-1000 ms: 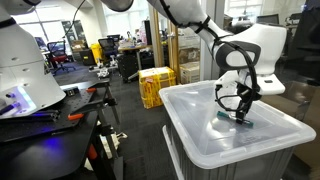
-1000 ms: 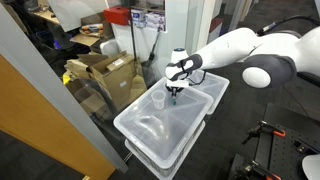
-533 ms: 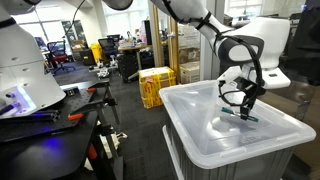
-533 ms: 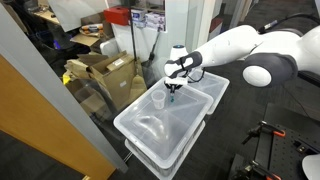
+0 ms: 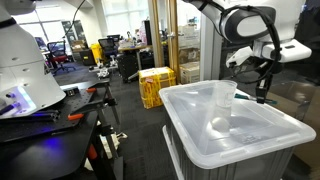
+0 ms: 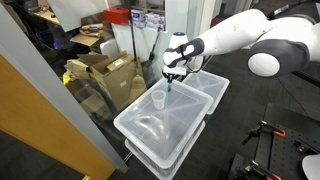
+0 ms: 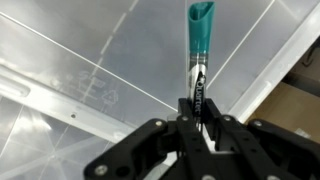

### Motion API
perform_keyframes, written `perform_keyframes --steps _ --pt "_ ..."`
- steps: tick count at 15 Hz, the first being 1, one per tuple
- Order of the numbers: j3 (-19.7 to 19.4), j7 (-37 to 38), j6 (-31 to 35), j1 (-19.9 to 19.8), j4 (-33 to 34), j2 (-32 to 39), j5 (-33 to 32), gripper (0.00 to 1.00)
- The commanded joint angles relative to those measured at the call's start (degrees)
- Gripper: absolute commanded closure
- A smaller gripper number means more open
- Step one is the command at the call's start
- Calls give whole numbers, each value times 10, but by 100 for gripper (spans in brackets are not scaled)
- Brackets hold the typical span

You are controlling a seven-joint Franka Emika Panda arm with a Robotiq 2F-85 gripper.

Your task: Put the marker inside the cup

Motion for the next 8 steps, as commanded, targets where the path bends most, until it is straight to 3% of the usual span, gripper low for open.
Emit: perform_keyframes --steps 1,8 --pt "-3 -5 55 16 -81 -64 5 95" --pt "10 -19 203 43 -193 -128 -9 95"
